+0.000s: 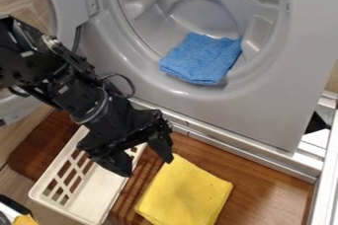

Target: Move the yellow cloth on the right corner of the table

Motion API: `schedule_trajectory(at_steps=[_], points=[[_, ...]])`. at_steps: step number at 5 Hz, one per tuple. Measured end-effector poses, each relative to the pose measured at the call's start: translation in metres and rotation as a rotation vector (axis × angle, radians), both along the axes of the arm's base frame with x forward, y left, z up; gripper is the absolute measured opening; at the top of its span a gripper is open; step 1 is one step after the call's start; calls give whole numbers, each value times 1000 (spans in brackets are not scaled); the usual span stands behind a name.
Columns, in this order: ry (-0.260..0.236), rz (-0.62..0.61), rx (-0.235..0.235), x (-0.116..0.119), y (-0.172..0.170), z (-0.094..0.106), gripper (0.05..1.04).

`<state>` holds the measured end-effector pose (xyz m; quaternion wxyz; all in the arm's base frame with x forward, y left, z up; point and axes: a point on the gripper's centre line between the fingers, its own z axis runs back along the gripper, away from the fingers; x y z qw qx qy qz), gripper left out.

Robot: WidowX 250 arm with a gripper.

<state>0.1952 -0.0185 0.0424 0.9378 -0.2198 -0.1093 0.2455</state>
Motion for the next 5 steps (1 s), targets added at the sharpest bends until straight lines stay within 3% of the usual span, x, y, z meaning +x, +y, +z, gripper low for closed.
schedule_trajectory(at_steps=[1,2,4,5], points=[[15,0,-2,-1,0,-3,1001],[71,-69,-18,12,-10,-14,1001],[134,-252,79,35,-36,-41,1001],[109,-334,152,37,-48,-62,1001]])
